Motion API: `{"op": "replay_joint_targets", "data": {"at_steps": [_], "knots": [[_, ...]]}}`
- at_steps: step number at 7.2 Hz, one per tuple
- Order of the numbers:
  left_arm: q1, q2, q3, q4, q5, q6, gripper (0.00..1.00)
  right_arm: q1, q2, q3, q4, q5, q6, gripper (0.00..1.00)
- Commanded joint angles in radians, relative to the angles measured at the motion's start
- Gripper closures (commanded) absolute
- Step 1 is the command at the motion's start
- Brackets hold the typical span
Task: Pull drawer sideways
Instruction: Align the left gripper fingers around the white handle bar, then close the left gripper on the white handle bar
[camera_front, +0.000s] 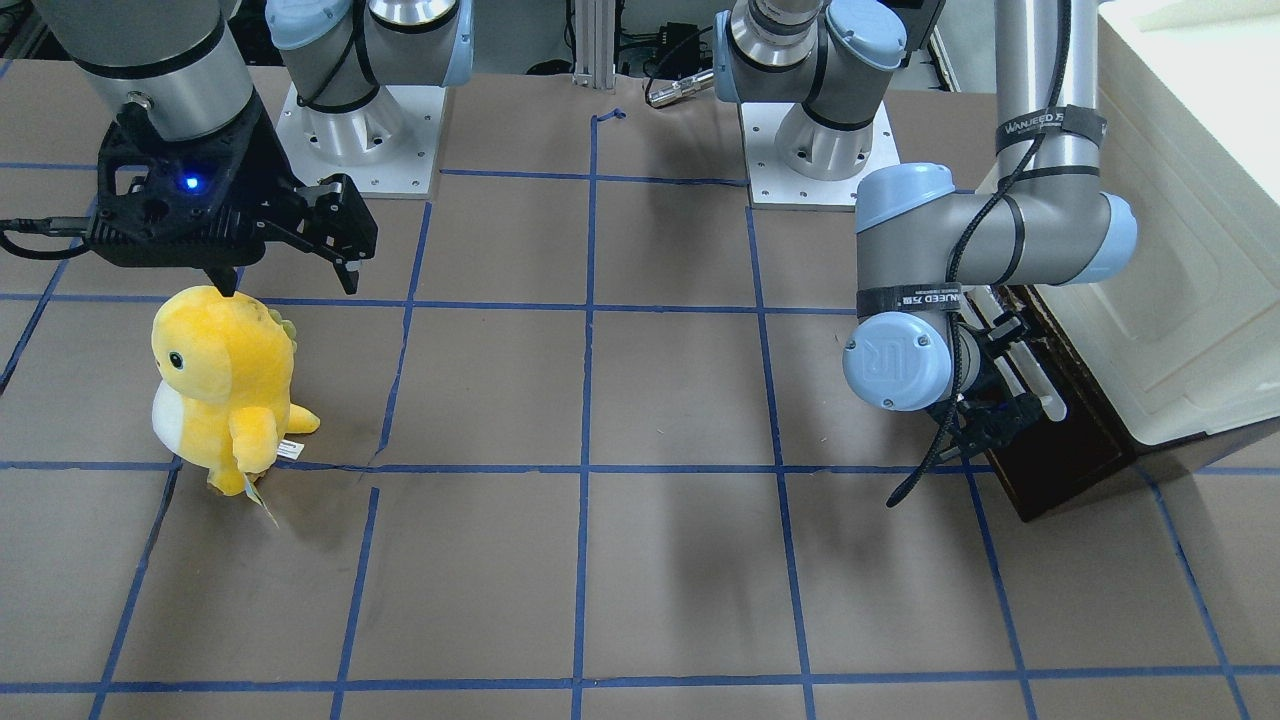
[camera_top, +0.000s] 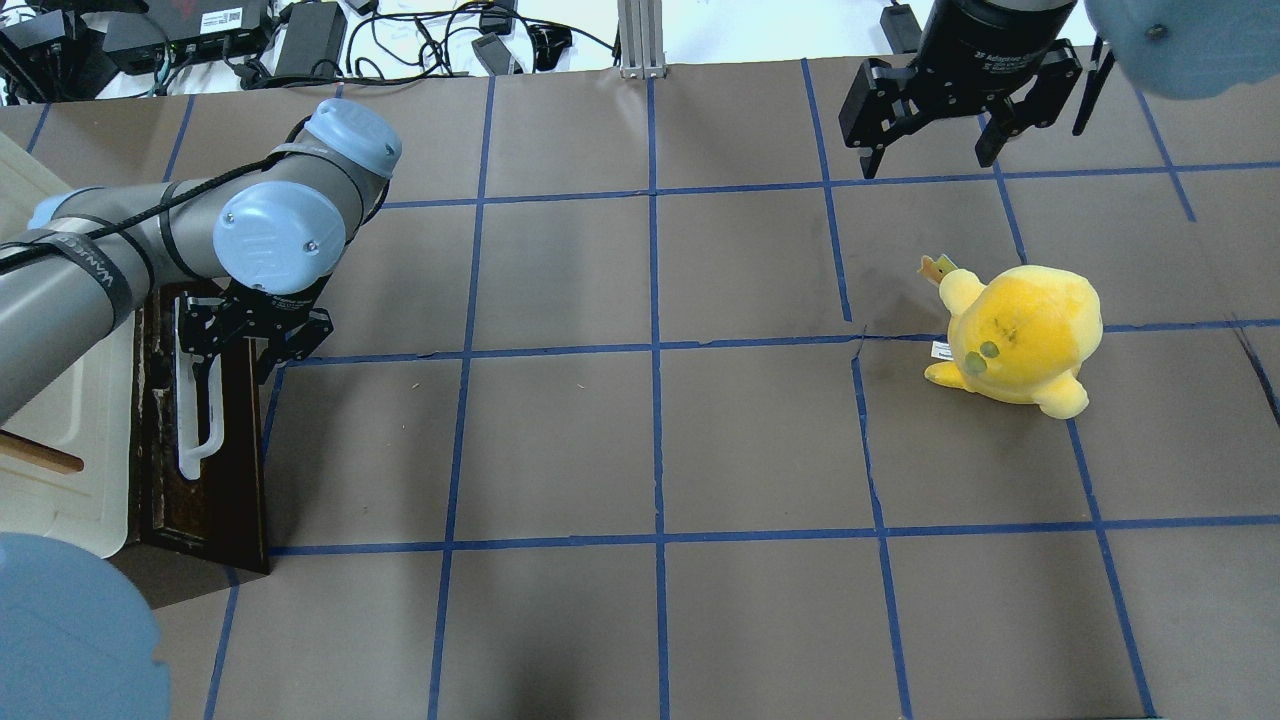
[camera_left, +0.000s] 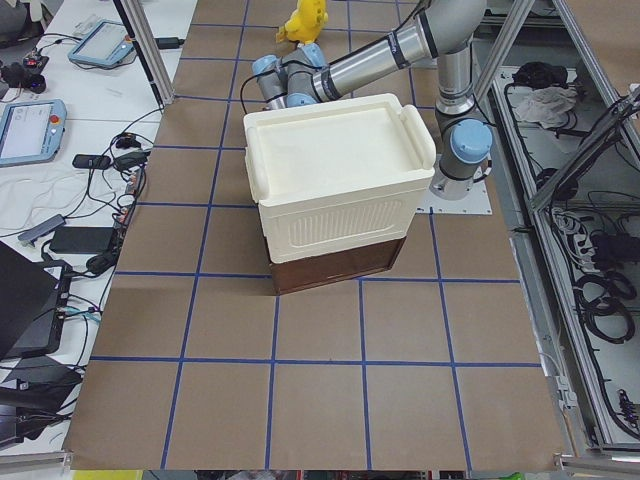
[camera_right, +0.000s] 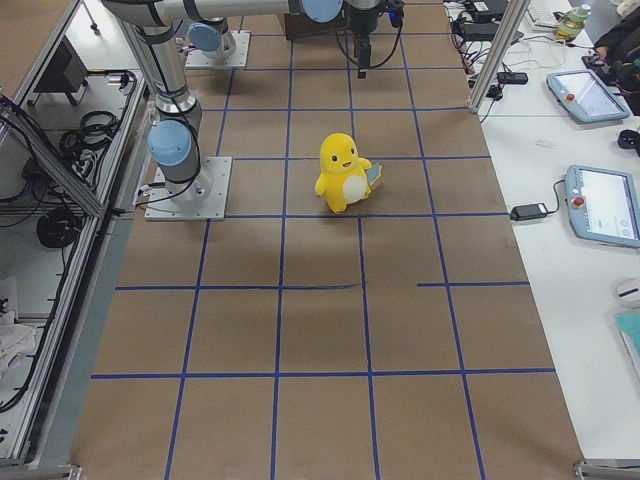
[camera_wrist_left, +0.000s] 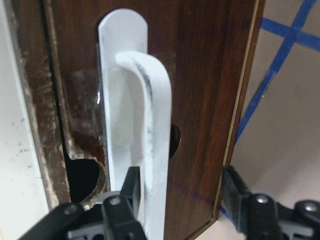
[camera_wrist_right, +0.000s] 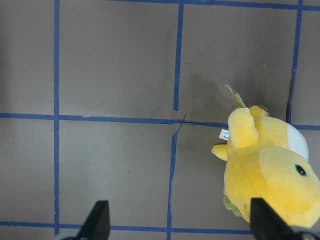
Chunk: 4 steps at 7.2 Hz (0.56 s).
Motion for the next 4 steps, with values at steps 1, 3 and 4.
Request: {"op": "replay_joint_targets", "data": {"at_steps": [1, 3, 4], "knots": [[0.001, 0.006, -0.004, -0.002, 0.001, 0.001, 0.44, 0.000, 0.000, 0.000, 0.000, 0.001, 0.000, 0.00], [0.001, 0.008, -0.004, -0.002, 0.003, 0.001, 0.44, 0.000, 0.000, 0.000, 0.000, 0.001, 0.000, 0.00], [0.001, 0.008, -0.005, -0.002, 0.005, 0.001, 0.45, 0.000, 0.000, 0.000, 0.000, 0.001, 0.000, 0.00]]}}
